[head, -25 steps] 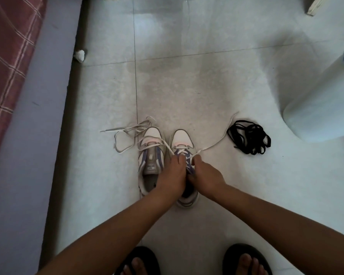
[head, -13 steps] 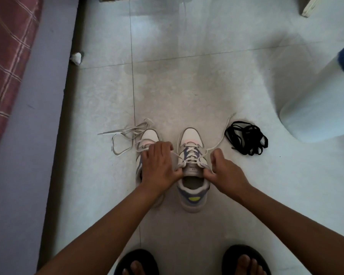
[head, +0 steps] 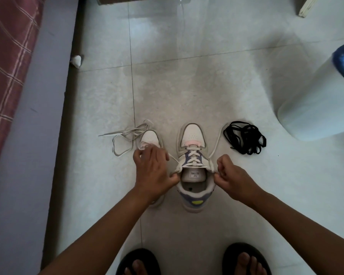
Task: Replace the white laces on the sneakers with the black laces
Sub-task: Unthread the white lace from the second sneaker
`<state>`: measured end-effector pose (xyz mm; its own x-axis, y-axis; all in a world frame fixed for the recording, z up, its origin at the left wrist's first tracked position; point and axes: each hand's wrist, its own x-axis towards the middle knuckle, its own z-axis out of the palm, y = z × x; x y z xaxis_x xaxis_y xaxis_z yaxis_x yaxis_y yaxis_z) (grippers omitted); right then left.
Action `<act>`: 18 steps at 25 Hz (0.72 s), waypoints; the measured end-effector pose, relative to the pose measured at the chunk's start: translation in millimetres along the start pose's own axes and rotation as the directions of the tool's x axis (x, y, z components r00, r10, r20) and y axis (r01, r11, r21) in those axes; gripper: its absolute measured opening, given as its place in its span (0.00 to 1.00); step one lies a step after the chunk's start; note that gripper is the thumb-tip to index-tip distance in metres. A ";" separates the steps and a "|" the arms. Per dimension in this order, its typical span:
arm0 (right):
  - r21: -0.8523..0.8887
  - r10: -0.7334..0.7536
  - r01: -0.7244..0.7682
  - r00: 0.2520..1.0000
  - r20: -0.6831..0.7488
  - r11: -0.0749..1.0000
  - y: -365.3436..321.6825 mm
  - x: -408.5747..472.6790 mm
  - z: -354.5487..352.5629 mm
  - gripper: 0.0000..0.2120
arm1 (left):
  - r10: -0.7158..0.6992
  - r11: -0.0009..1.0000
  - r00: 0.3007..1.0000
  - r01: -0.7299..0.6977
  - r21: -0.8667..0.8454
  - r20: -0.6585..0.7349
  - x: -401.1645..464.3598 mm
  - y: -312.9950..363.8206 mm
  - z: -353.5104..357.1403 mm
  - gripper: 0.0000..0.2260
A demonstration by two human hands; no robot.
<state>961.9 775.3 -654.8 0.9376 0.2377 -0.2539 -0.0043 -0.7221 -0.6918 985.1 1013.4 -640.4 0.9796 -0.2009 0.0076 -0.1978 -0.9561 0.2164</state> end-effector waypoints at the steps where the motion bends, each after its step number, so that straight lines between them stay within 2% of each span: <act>1: -0.003 0.000 0.000 1.000 0.017 1.000 0.5 1.4 3.4 0.14 | 0.014 1.000 0.999 -0.014 0.019 0.032 -0.3 5.0 3.0 0.19; 2: -0.029 0.012 -0.011 0.999 0.045 1.000 0.9 4.3 8.1 0.14 | 0.040 0.998 0.996 -0.044 0.055 0.076 -1.2 13.1 8.5 0.17; 4: -0.188 0.088 -0.065 0.989 0.115 0.980 -0.2 11.0 20.6 0.14 | 0.110 0.985 0.983 -0.127 0.116 0.145 -3.9 31.3 23.2 0.17; 6: -0.345 0.196 -0.155 0.977 0.087 0.926 -3.5 16.7 33.0 0.17 | 0.163 0.977 0.976 -0.180 0.113 0.144 -5.3 45.1 37.4 0.19; 7: -0.363 0.243 -0.209 0.969 0.048 0.908 -4.9 19.6 39.1 0.21 | 0.155 0.980 0.980 -0.169 0.108 0.128 -5.3 48.2 43.8 0.21; 9: -0.335 0.322 -0.313 0.946 -0.030 0.889 -10.6 26.9 50.0 0.32 | 0.039 0.997 0.992 -0.046 0.057 0.122 -4.3 51.6 53.4 0.27; 11: -0.364 0.306 -0.313 0.949 -0.079 0.877 -16.2 38.1 58.3 0.38 | -0.151 0.988 0.967 0.156 -0.008 0.204 -1.1 56.4 60.0 0.29; 12: -0.407 0.266 -0.277 0.960 -0.085 0.870 -18.0 44.4 61.0 0.38 | -0.225 0.970 0.942 0.242 -0.038 0.250 3.2 60.7 63.2 0.27; 15: -0.464 0.180 -0.187 0.982 -0.060 0.866 -18.6 63.8 60.9 0.34 | -0.389 0.887 0.890 0.432 -0.165 0.236 22.1 72.9 68.9 0.16; 18: -0.511 0.152 -0.156 0.987 -0.049 0.845 -22.2 72.6 63.4 0.32 | -0.414 0.885 0.881 0.448 -0.125 0.228 43.1 67.9 70.1 0.15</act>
<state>1008.0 849.8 -700.8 0.9417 0.0931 -0.3232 0.0284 -0.9795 -0.1993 1011.3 924.9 -693.9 0.9369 0.1705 -0.3052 0.2688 -0.9095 0.3170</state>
